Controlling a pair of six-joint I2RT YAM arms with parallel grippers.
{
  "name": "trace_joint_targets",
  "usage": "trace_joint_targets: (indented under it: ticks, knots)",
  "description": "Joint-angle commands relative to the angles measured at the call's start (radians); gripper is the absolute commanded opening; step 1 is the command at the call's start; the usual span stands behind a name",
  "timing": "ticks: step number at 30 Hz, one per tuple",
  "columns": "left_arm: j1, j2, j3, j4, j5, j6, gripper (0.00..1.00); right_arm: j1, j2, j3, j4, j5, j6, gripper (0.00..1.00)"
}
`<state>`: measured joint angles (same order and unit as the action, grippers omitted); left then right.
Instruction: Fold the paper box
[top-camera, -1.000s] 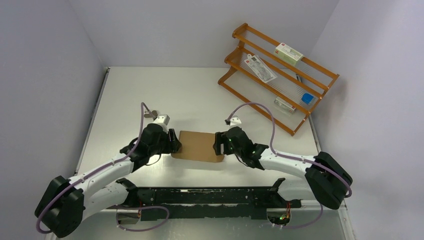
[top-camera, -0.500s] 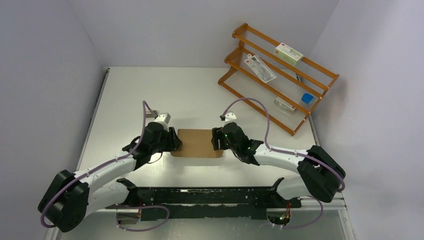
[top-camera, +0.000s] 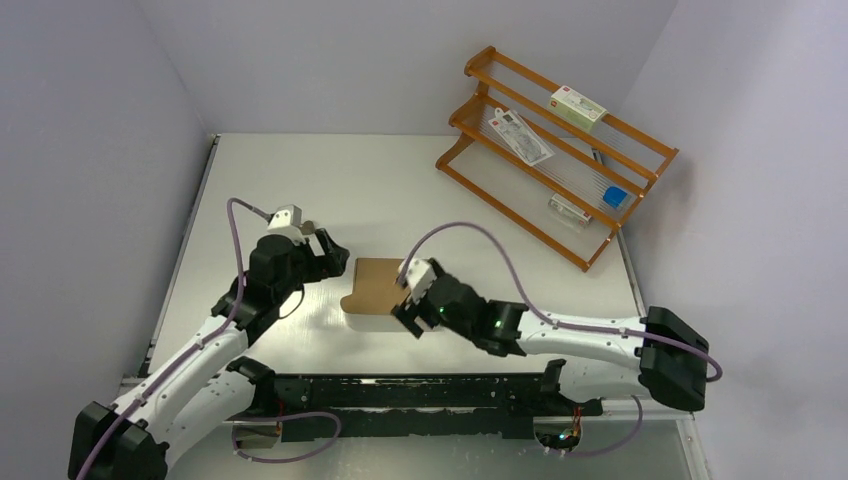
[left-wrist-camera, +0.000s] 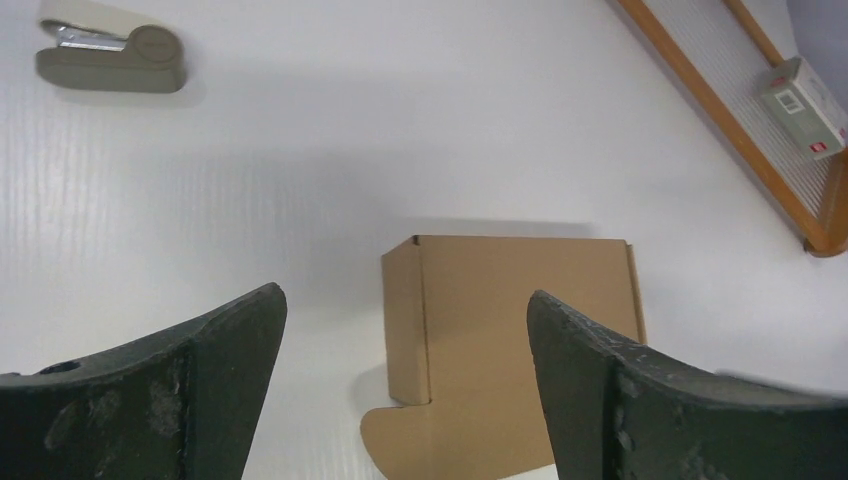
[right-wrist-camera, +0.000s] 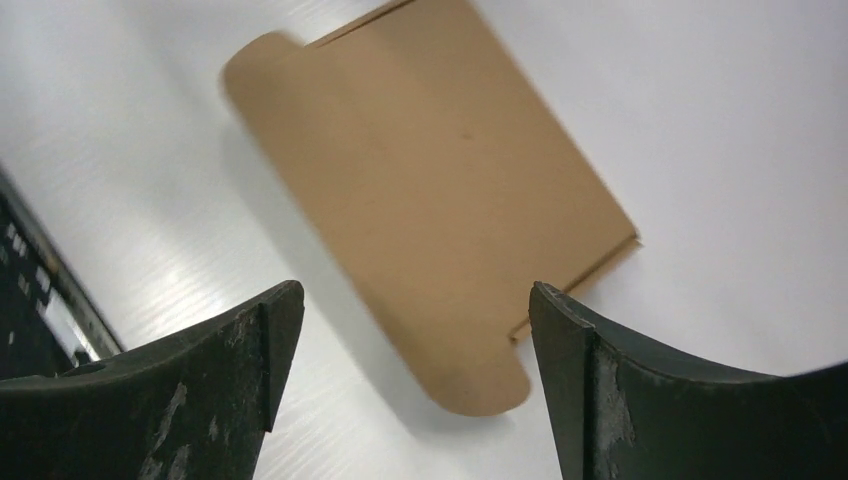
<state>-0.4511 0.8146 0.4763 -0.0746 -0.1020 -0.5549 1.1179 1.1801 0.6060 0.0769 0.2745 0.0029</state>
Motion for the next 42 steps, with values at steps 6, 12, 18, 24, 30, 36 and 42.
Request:
trace_joint_targets:
  ticks: [6,12,18,24,30,36,42]
  knots:
    - [0.057,0.059,-0.066,0.05,0.019,-0.011,0.95,0.269,0.207,0.036,0.052,0.329,-0.371,0.87]
    - [0.066,0.161,-0.047,0.118,0.065,0.015,0.91,0.334,0.369,0.054,0.198,0.526,-0.504,0.84]
    - [0.071,0.217,-0.042,0.164,0.075,0.04,0.91,0.34,0.475,0.061,0.315,0.561,-0.611,0.82]
    - [0.072,0.27,-0.04,0.193,0.109,0.059,0.89,0.335,0.571,0.07,0.398,0.59,-0.653,0.8]
    - [0.072,0.297,-0.039,0.214,0.164,0.065,0.88,0.313,0.613,0.093,0.449,0.592,-0.698,0.75]
    - [0.072,0.337,-0.037,0.241,0.228,0.074,0.84,0.274,0.66,0.118,0.466,0.564,-0.735,0.69]
    - [0.072,0.321,-0.027,0.216,0.219,0.082,0.83,0.259,0.679,0.151,0.405,0.528,-0.705,0.54]
